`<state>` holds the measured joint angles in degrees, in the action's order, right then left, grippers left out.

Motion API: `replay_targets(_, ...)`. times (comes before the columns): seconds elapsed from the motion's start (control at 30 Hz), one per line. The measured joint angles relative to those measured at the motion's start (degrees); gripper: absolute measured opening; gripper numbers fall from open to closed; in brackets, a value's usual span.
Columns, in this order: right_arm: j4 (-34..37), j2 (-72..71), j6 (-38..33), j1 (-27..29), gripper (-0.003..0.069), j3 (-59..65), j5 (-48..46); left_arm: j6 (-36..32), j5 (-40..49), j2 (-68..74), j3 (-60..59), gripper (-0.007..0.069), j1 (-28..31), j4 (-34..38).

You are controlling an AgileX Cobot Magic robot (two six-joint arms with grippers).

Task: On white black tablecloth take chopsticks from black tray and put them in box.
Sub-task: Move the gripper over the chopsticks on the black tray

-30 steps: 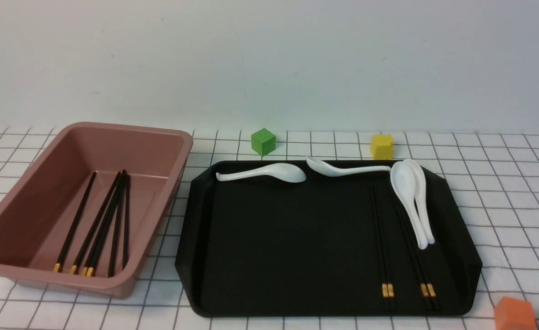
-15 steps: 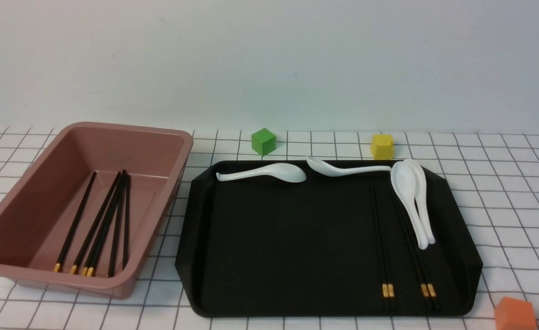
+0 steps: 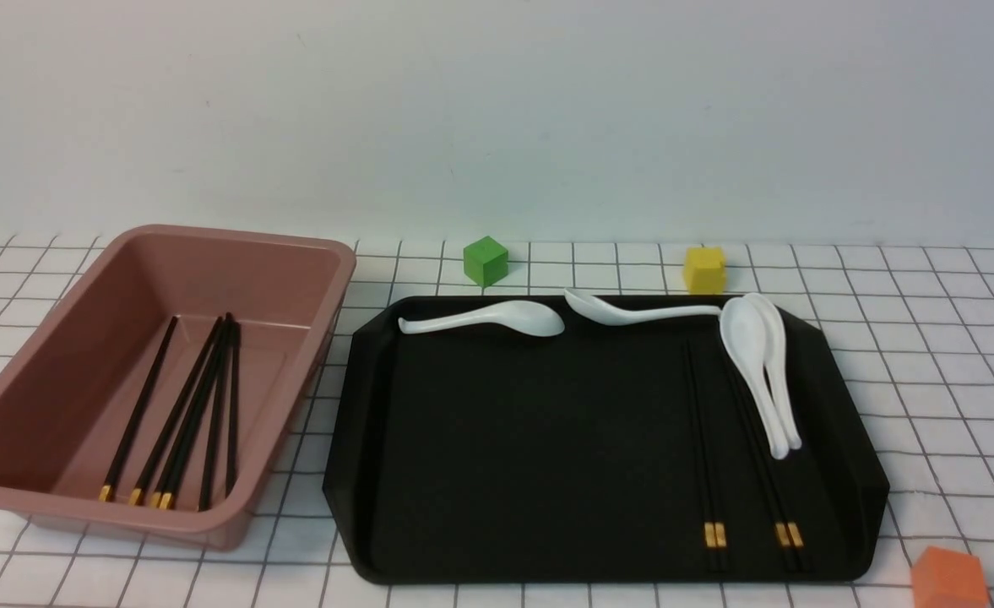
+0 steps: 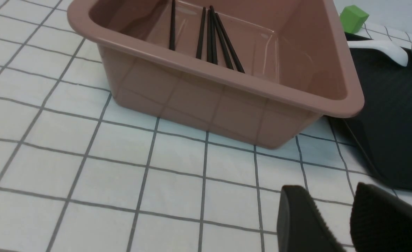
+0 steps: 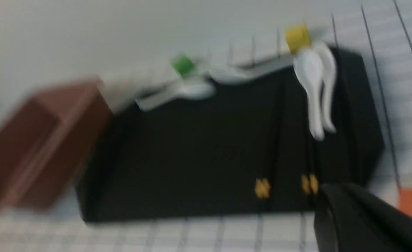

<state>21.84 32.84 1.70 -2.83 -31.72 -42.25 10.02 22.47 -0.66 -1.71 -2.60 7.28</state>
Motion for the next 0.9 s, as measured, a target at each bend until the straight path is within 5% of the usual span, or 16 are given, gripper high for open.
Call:
replay_targets(0.17, -5.5, 24.1, -0.5, 0.0, 0.0010, -7.0, -15.5, 0.0, 0.0, 0.0, 0.0, 0.0238, 0.0, 0.0)
replay_targets(0.47, 2.6, 49.5, -8.4, -8.4, 0.0120, -17.4, -10.8, 0.0, 0.0, 0.0, 0.0, 0.0238, 0.0, 0.1)
replay_targets(0.9, -16.2, 69.6, 19.7, -21.9, 0.0357, -32.3, -0.1, 0.0, 0.0, 0.0, 0.0, 0.0238, 0.0, 0.0)
